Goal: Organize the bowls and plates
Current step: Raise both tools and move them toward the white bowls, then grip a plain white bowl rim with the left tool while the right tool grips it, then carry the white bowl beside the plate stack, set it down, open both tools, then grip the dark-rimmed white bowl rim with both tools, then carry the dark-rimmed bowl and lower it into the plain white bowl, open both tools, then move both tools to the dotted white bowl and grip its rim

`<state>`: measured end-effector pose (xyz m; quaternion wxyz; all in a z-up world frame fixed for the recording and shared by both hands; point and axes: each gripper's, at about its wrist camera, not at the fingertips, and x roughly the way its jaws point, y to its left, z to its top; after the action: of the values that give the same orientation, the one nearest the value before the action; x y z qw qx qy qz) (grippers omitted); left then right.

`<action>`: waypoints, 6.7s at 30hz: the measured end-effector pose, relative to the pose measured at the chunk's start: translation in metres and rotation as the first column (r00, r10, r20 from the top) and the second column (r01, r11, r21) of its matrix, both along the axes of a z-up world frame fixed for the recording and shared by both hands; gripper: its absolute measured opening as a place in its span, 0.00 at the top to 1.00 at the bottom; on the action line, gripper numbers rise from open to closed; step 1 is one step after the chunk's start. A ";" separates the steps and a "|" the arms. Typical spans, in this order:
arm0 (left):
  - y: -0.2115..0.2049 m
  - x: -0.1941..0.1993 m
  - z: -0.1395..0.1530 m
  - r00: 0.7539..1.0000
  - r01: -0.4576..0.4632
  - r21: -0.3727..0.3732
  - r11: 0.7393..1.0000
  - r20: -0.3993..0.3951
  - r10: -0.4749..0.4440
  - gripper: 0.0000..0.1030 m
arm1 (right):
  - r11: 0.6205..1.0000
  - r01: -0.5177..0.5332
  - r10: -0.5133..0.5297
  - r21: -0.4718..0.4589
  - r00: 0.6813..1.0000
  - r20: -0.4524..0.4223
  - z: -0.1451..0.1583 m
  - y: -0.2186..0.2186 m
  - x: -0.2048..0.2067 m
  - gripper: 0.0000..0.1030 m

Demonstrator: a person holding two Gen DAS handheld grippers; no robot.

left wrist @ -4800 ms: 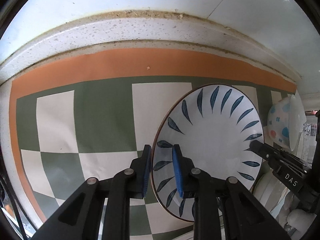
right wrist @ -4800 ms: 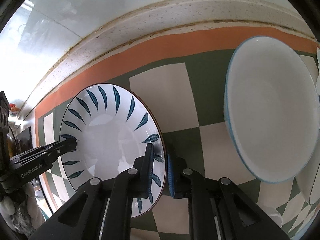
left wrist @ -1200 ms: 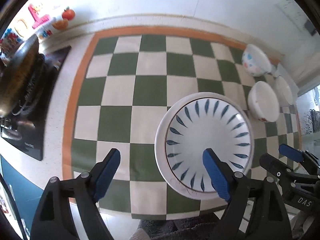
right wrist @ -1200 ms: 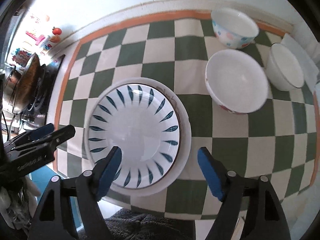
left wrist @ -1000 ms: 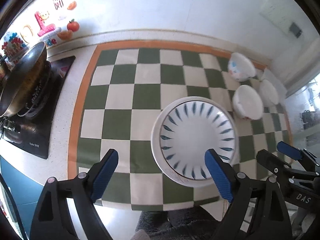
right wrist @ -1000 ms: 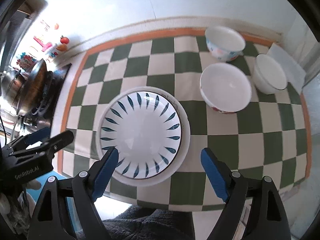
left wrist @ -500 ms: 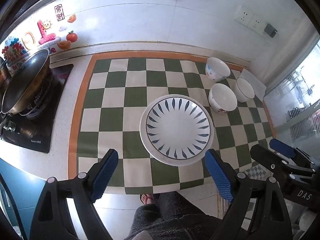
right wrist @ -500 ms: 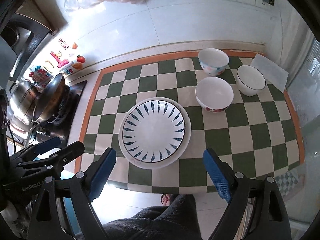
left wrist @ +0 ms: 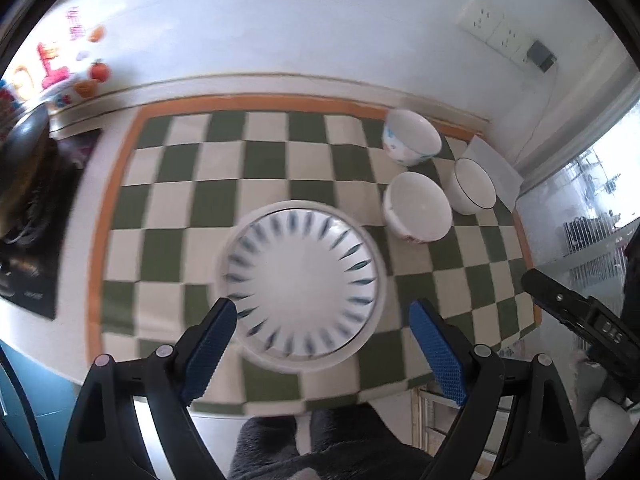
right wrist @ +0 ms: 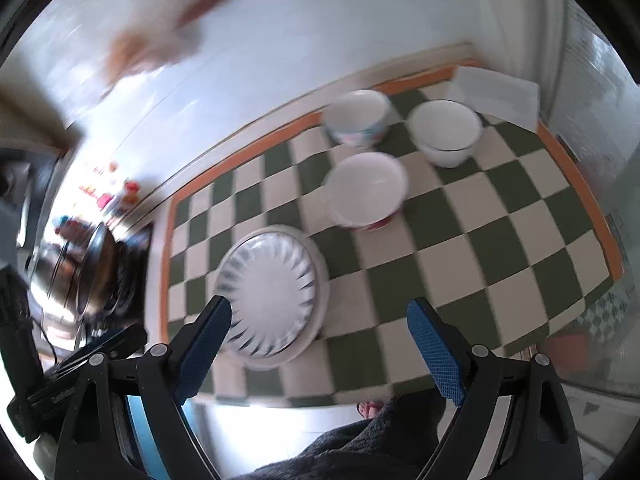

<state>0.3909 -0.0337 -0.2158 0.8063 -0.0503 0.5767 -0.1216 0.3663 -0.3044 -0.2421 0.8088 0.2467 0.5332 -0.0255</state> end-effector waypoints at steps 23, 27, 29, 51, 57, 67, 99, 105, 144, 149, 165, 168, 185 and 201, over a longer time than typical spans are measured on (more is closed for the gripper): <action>-0.126 0.177 -0.154 0.934 -0.021 0.007 1.000 -0.356 0.022 0.75 | 0.960 -0.248 0.275 0.127 0.917 -0.290 -0.186 -0.090 0.203 0.66; -0.129 0.176 -0.159 0.934 -0.012 0.004 1.000 -0.358 0.012 0.85 | 0.960 -0.253 0.278 0.122 0.914 -0.297 -0.194 -0.090 0.209 0.88; -0.129 0.175 -0.159 0.933 -0.003 0.002 1.000 -0.359 0.003 0.88 | 0.960 -0.246 0.274 0.131 0.917 -0.291 -0.194 -0.091 0.211 0.90; -0.142 0.112 -0.122 0.937 0.091 0.001 0.996 -0.338 -0.086 0.88 | 0.950 -0.283 0.310 0.129 0.900 -0.306 -0.150 -0.095 0.151 0.91; -0.151 0.093 -0.147 0.914 0.111 0.008 0.994 -0.395 -0.099 0.88 | 0.954 -0.265 0.298 0.139 0.888 -0.350 -0.165 -0.107 0.122 0.91; -0.161 0.092 -0.153 0.911 0.129 0.046 0.991 -0.400 -0.100 0.88 | 0.955 -0.246 0.291 0.163 0.882 -0.370 -0.186 -0.112 0.107 0.91; -0.262 0.216 -0.113 0.963 0.131 0.033 0.991 -0.244 -0.119 0.24 | 0.996 -0.062 0.074 0.060 0.971 -0.229 -0.133 -0.254 0.194 0.15; -0.279 0.226 -0.137 0.948 0.150 0.051 0.987 -0.289 -0.130 0.25 | 0.994 -0.078 0.094 0.070 0.961 -0.262 -0.158 -0.250 0.211 0.15; -0.272 0.202 -0.113 0.940 0.224 0.000 0.975 -0.265 -0.216 0.91 | 0.984 -0.061 0.104 0.168 0.960 -0.262 -0.163 -0.236 0.208 0.90; -0.247 0.172 -0.090 0.945 0.219 -0.016 0.976 -0.245 -0.216 0.91 | 0.979 -0.104 0.147 0.177 0.957 -0.250 -0.130 -0.213 0.183 0.90; -0.164 0.092 -0.101 0.931 0.167 -0.006 0.986 -0.327 -0.160 0.91 | 0.950 -0.219 0.283 0.221 0.904 -0.321 -0.125 -0.122 0.099 0.90; -0.164 0.087 -0.112 0.926 0.172 0.008 0.985 -0.341 -0.159 0.91 | 0.950 -0.231 0.292 0.209 0.895 -0.338 -0.135 -0.115 0.095 0.90; -0.170 0.084 -0.136 0.911 0.208 0.035 0.977 -0.370 -0.181 0.91 | 0.953 -0.268 0.302 0.140 0.867 -0.397 -0.151 -0.105 0.106 0.90; -0.151 0.170 -0.050 0.986 0.066 0.009 0.998 -0.153 -0.064 0.71 | 0.955 -0.248 0.285 0.160 0.915 -0.284 -0.093 -0.134 0.168 0.60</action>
<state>0.5606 -0.1846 -0.2659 0.7556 -0.0347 0.6391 -0.1395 0.5347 -0.4381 -0.3348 0.6966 0.2130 0.6805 0.0797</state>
